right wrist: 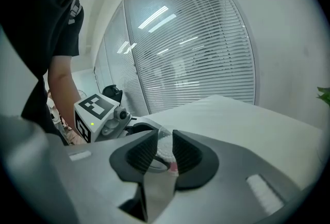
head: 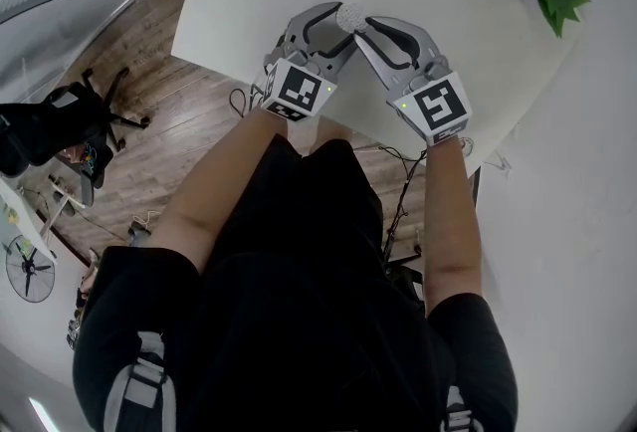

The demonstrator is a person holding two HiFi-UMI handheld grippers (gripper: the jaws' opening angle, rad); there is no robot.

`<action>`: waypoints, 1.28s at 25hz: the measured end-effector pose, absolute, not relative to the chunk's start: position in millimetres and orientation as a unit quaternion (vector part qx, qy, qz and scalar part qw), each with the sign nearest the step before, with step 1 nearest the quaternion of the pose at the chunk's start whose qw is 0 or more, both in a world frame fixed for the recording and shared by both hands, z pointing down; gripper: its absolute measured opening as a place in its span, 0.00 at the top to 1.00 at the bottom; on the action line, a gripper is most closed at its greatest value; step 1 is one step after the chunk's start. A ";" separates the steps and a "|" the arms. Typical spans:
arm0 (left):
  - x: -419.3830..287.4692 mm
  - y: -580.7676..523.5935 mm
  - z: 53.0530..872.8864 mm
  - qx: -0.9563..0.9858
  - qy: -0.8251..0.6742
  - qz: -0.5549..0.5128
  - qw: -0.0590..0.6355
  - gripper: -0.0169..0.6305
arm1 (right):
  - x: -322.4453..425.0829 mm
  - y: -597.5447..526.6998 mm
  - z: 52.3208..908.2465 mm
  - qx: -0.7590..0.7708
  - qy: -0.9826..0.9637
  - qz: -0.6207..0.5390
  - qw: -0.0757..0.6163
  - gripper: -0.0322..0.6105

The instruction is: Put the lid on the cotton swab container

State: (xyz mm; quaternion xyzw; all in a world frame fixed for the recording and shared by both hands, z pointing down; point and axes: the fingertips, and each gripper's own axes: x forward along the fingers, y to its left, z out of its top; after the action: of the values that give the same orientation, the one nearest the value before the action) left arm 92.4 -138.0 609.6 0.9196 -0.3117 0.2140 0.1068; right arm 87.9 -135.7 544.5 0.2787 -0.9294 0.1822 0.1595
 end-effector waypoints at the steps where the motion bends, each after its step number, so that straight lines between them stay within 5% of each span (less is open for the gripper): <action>1: 92.3 -138.0 609.6 0.920 -0.312 0.214 0.106 0.61 | 87.3 -135.9 545.5 0.279 -0.929 0.184 0.159 0.79; 32: 87.3 -138.9 610.7 0.920 -0.308 0.218 0.107 0.60 | 70.9 -146.8 560.0 0.303 -0.916 0.186 0.184 0.79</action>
State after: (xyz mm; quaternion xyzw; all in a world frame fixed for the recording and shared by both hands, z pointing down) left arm 87.3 -138.9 610.7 0.9200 -0.3079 0.2179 0.1067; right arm 70.9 -146.8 560.0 0.3026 -0.9164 0.1862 0.1842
